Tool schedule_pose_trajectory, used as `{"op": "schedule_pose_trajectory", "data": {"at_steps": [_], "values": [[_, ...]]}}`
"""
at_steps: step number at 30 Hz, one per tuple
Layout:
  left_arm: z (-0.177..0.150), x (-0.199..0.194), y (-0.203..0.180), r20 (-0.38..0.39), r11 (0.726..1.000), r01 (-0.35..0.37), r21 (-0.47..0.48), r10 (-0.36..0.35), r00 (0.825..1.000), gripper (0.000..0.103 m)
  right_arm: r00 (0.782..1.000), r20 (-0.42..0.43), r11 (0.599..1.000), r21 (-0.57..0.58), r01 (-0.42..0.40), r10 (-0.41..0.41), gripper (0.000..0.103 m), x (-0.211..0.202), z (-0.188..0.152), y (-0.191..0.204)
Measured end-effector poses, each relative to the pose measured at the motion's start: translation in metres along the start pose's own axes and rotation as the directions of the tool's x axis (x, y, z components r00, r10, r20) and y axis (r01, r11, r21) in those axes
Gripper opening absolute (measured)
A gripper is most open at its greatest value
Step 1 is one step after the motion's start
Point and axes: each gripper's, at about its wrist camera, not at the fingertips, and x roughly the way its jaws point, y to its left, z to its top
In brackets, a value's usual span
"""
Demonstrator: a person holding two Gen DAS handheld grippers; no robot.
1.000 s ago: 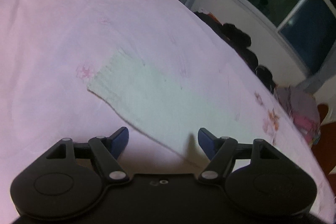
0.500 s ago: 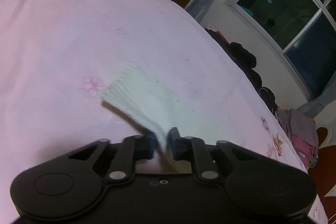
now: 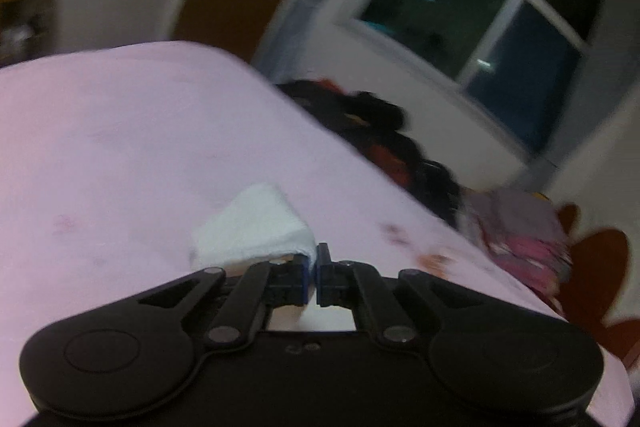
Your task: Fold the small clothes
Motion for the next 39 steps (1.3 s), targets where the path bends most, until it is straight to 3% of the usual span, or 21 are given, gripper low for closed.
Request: {"op": "schedule_pose_trajectory", "data": {"at_steps": [5,11,15,18,20,24,26,29,32,36,39], "values": [[-0.013,0.002,-0.085,-0.052,0.976,0.172,0.131,-0.167,0.985,0.003,1.000,0.028,0.999,0.042,0.007,-0.008,0.040,-0.024,-0.002,-0.026],[-0.065,0.025,-0.182,-0.177,0.917,0.339,0.212,-0.305,0.936,0.003,0.998,0.058,0.996,0.090,0.029,-0.034,0.040,-0.059,-0.009,-0.070],[-0.113,0.041,-0.225,-0.284,0.878,0.406,0.252,-0.334,0.899,0.003,0.996,0.063,0.991,0.122,0.051,-0.059,0.040,-0.081,-0.017,-0.102],[-0.151,0.057,-0.245,-0.361,0.858,0.418,0.299,-0.304,0.882,0.004,0.996,0.059,0.988,0.142,0.064,-0.073,0.040,-0.094,-0.024,-0.123],[-0.172,0.064,-0.252,-0.409,0.845,0.416,0.335,-0.267,0.873,0.011,0.996,0.058,0.986,0.154,0.065,-0.074,0.040,-0.101,-0.028,-0.133],[-0.185,0.060,-0.252,-0.434,0.836,0.401,0.374,-0.225,0.873,0.035,0.997,0.058,0.985,0.172,0.035,-0.046,0.040,-0.109,-0.035,-0.143],[-0.183,0.050,-0.250,-0.417,0.837,0.386,0.389,-0.214,0.883,0.067,0.998,0.055,0.984,0.175,0.020,-0.030,0.043,-0.109,-0.036,-0.144],[-0.173,0.029,-0.243,-0.366,0.834,0.361,0.417,-0.209,0.907,0.069,0.997,0.077,0.985,0.175,0.002,-0.016,0.070,-0.110,-0.034,-0.143],[-0.161,0.016,-0.226,-0.324,0.848,0.309,0.431,-0.175,0.930,0.070,0.995,0.094,0.989,0.140,-0.040,0.027,0.070,-0.108,-0.028,-0.132],[-0.154,0.010,-0.192,-0.283,0.871,0.192,0.452,-0.064,0.957,0.070,0.994,0.090,0.996,0.055,-0.063,0.058,0.070,-0.102,-0.023,-0.103],[-0.155,0.013,-0.171,-0.279,0.883,0.120,0.455,0.014,0.960,0.069,0.996,0.070,0.998,-0.029,-0.061,0.063,0.069,-0.090,-0.025,-0.075]]}}
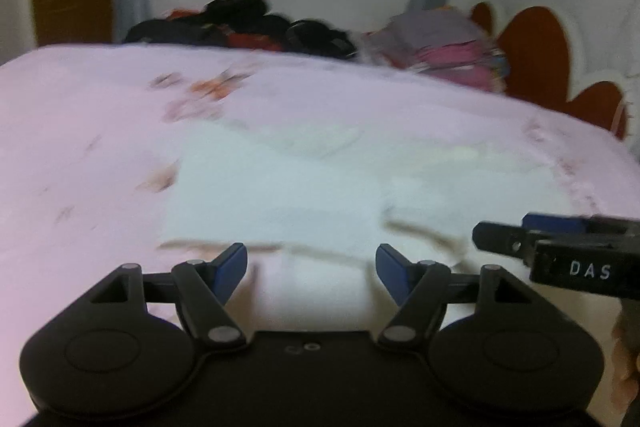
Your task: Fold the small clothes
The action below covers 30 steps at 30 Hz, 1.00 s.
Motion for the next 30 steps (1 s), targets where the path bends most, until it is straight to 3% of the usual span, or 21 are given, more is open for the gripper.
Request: {"op": "schedule_pose_trajectory", "data": {"at_steps": [4,6,8,12,13,14,20,25,27,30], "values": [[-0.007,0.008,0.014,-0.023,0.999,-0.045,-0.031,0.044,0.999,0.068,0.999,-0.042,0.998,-0.058,-0.010,0.008,0.069,0.025,-0.005,0.024],[-0.008,0.014,0.016,-0.033,0.997,-0.062,-0.034,0.061,0.998,0.068,0.999,-0.041,0.995,-0.097,0.023,-0.027,0.066,0.036,-0.007,0.033],[-0.009,0.020,0.019,-0.041,0.996,-0.076,-0.045,0.074,0.996,0.068,0.997,-0.058,0.994,-0.104,0.035,-0.041,0.041,0.046,-0.006,0.034],[-0.007,0.028,0.020,-0.025,0.995,-0.093,-0.046,0.092,0.995,0.068,0.996,-0.068,0.996,-0.073,0.051,-0.055,0.033,0.054,-0.002,0.024],[-0.006,0.030,0.020,-0.022,0.994,-0.096,-0.050,0.095,0.995,0.068,0.997,-0.064,0.997,-0.061,0.045,-0.048,0.013,0.052,0.000,0.021],[-0.006,0.031,0.020,-0.019,0.994,-0.099,-0.055,0.098,0.995,0.068,0.998,-0.051,0.998,-0.045,0.046,-0.048,0.009,0.049,0.003,0.017],[-0.002,0.039,0.021,-0.008,0.991,-0.115,-0.075,0.114,0.993,0.070,0.993,0.055,0.994,0.032,0.103,-0.105,0.009,0.014,0.024,-0.023],[-0.002,0.042,0.020,0.017,0.990,-0.125,-0.069,0.127,0.992,0.067,0.988,0.023,0.983,0.108,0.150,-0.154,0.009,0.006,0.024,-0.072],[-0.004,0.040,0.019,0.037,0.990,-0.123,-0.070,0.126,0.991,0.057,0.987,-0.009,0.978,0.137,0.158,-0.158,0.009,0.009,0.017,-0.089],[-0.005,0.037,0.018,0.063,0.992,-0.099,-0.075,0.104,0.993,0.034,0.986,-0.046,0.963,0.210,0.166,-0.160,0.009,0.012,0.007,-0.113]]}}
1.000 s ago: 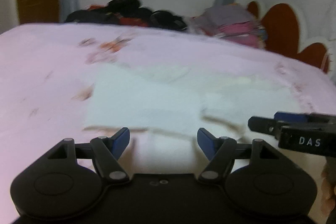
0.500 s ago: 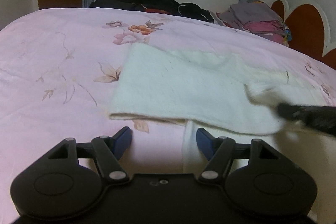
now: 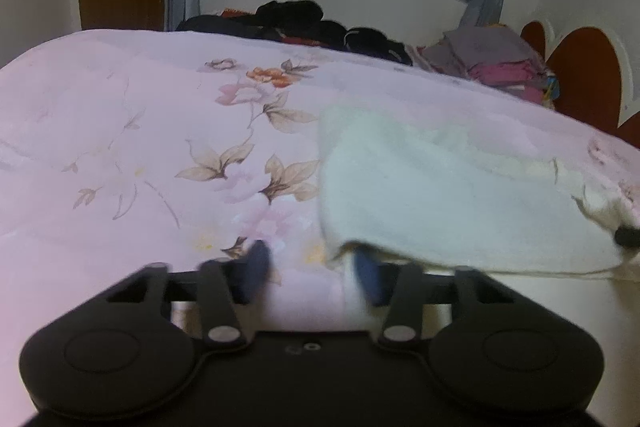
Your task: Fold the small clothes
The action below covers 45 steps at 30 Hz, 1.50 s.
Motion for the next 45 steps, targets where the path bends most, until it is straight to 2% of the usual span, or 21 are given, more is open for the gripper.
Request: {"op": "schedule_pose_trajectory", "data": {"at_steps": [1,2,4,7,15,18,19,23,26,31,33,39,40,41,43,45], "values": [[0.000,-0.001,-0.002,0.006,1.000,0.011,0.004,-0.011,1.000,0.021,1.000,-0.009,1.000,0.028,-0.012,0.012,0.009,-0.002,-0.003,-0.010],[0.000,-0.003,-0.005,0.012,1.000,0.017,0.011,-0.017,1.000,0.014,1.000,-0.015,0.999,0.046,-0.017,0.017,0.009,-0.001,-0.004,-0.015],[0.001,-0.005,-0.009,0.021,1.000,0.016,0.021,-0.016,1.000,0.007,1.000,-0.009,0.999,0.052,0.006,-0.006,0.009,-0.003,-0.006,-0.021],[-0.001,-0.007,-0.013,0.031,0.999,0.005,0.050,-0.007,0.999,0.005,0.999,0.009,0.995,0.090,0.043,-0.044,0.009,-0.007,-0.004,-0.034],[-0.005,-0.006,-0.017,0.031,0.994,-0.020,0.110,0.016,0.999,0.005,1.000,-0.016,0.990,0.138,0.021,-0.019,0.009,-0.006,-0.006,-0.050],[-0.005,-0.006,-0.020,0.036,0.991,-0.024,0.130,0.019,0.999,0.005,1.000,-0.010,0.994,0.104,0.010,-0.009,0.008,-0.007,-0.005,-0.047],[-0.006,-0.006,-0.021,0.038,0.990,-0.027,0.139,0.021,0.999,0.005,1.000,0.002,0.997,0.078,0.017,-0.018,0.003,-0.009,-0.005,-0.043],[-0.007,-0.002,-0.023,0.039,0.983,-0.043,0.177,0.037,0.999,0.005,0.993,0.085,0.996,-0.001,0.087,-0.086,0.003,-0.026,0.001,-0.039],[-0.007,-0.002,-0.024,0.034,0.983,-0.048,0.177,0.042,0.999,0.005,0.994,0.011,0.994,-0.004,0.113,-0.113,0.003,-0.014,-0.005,-0.046],[-0.005,-0.008,-0.022,0.012,0.981,-0.024,0.194,0.022,1.000,0.005,0.987,-0.003,0.987,-0.010,0.161,-0.161,0.004,-0.011,-0.012,-0.051],[-0.003,-0.013,-0.018,0.003,0.984,0.005,0.179,-0.005,1.000,0.011,0.990,0.013,0.990,-0.005,0.142,-0.142,0.004,-0.015,-0.010,-0.050],[0.007,-0.038,-0.013,0.043,0.988,0.044,0.151,-0.051,0.998,0.013,0.988,0.036,0.989,0.007,0.151,-0.151,0.006,-0.024,-0.004,-0.054],[0.010,-0.040,-0.013,0.050,0.988,0.048,0.146,-0.056,0.997,0.018,0.987,0.037,0.988,0.012,0.153,-0.153,0.016,-0.024,-0.003,-0.055],[0.014,-0.040,-0.015,0.053,0.989,0.055,0.138,-0.063,0.997,0.019,0.984,0.045,0.985,0.016,0.170,-0.171,0.038,-0.025,-0.002,-0.055],[0.021,-0.035,-0.019,0.047,0.990,0.069,0.123,-0.075,0.996,0.019,0.978,0.082,0.982,0.023,0.189,-0.190,0.061,-0.031,-0.002,-0.056],[0.027,-0.026,-0.024,0.045,0.990,0.075,0.117,-0.081,0.996,0.019,0.974,0.111,0.980,0.028,0.195,-0.197,0.061,-0.037,0.000,-0.056]]}}
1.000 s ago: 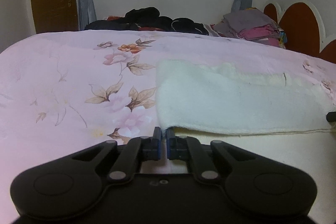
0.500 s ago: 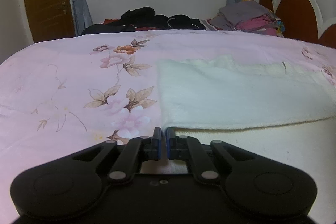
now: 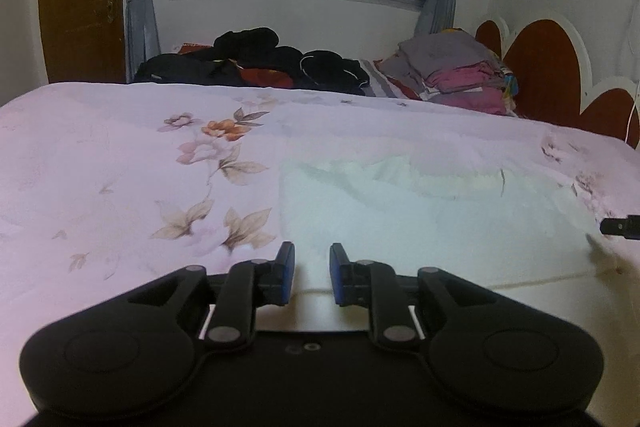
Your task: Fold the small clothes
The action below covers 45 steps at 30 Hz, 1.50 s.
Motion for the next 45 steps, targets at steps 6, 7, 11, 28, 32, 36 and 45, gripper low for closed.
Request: {"op": "schedule_pose_trajectory", "data": {"at_steps": [6,7,11,28,32,36,45], "values": [[0.014,0.036,-0.014,-0.019,1.000,0.018,0.007,-0.018,1.000,0.019,0.998,-0.008,0.996,-0.060,-0.063,0.063,0.045,0.007,0.007,0.021],[0.016,0.042,-0.016,-0.022,1.000,0.018,0.010,-0.018,1.000,0.019,0.997,-0.013,0.995,-0.068,-0.071,0.070,0.045,0.010,0.006,0.025],[0.022,0.067,-0.019,-0.050,1.000,0.015,-0.005,-0.015,0.999,0.019,0.995,-0.041,0.992,-0.086,-0.097,0.093,0.045,0.026,0.004,0.041],[0.034,0.112,0.004,-0.072,0.994,-0.058,-0.088,0.051,0.996,0.022,0.996,-0.065,0.984,-0.160,-0.072,0.063,0.045,0.062,0.001,0.047],[0.033,0.113,0.005,-0.069,0.996,-0.058,-0.069,0.053,0.996,0.022,0.996,-0.058,0.987,-0.146,-0.069,0.061,0.045,0.066,0.002,0.039],[0.035,0.110,0.005,-0.085,0.994,-0.067,-0.083,0.060,0.995,0.022,0.997,-0.061,0.989,-0.137,-0.062,0.055,0.045,0.065,0.002,0.037],[0.021,0.071,-0.008,-0.062,0.998,-0.048,-0.043,0.045,0.997,0.021,0.994,-0.032,0.987,-0.119,-0.105,0.101,0.045,0.030,0.003,0.040]]}}
